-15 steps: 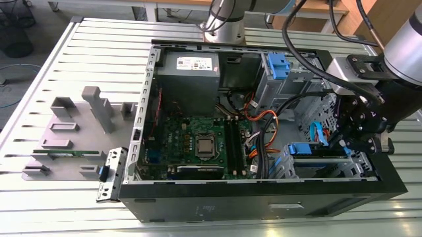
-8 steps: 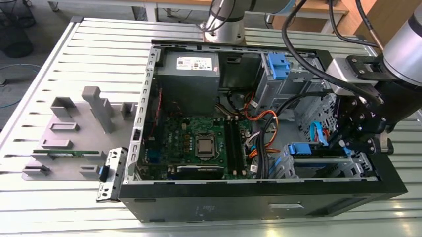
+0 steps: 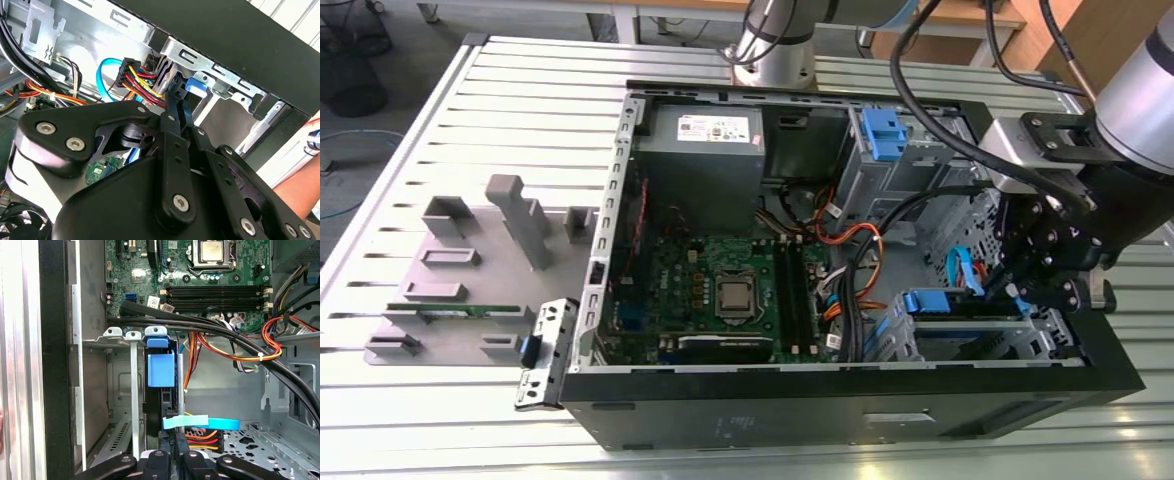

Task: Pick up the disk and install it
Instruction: 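Insert the second disk wire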

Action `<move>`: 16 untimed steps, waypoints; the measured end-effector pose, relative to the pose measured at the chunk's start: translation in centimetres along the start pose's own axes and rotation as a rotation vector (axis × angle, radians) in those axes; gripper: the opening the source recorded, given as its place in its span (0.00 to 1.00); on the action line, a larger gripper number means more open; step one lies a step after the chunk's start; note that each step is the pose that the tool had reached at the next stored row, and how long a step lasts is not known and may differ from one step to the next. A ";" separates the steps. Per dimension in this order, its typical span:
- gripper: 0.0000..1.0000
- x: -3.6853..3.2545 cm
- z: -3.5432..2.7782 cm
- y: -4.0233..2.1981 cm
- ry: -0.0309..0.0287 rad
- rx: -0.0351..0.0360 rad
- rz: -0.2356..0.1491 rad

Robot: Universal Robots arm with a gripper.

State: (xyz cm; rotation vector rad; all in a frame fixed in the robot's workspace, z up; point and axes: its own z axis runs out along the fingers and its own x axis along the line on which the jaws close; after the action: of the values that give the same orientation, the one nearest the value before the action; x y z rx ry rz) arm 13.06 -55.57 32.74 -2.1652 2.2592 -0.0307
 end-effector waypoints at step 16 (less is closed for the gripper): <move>0.30 0.00 -0.83 -0.02 -0.0001 0.0000 0.000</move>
State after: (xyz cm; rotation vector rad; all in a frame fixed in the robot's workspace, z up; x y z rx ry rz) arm 13.06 -55.56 33.57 -2.1652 2.2591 -0.0306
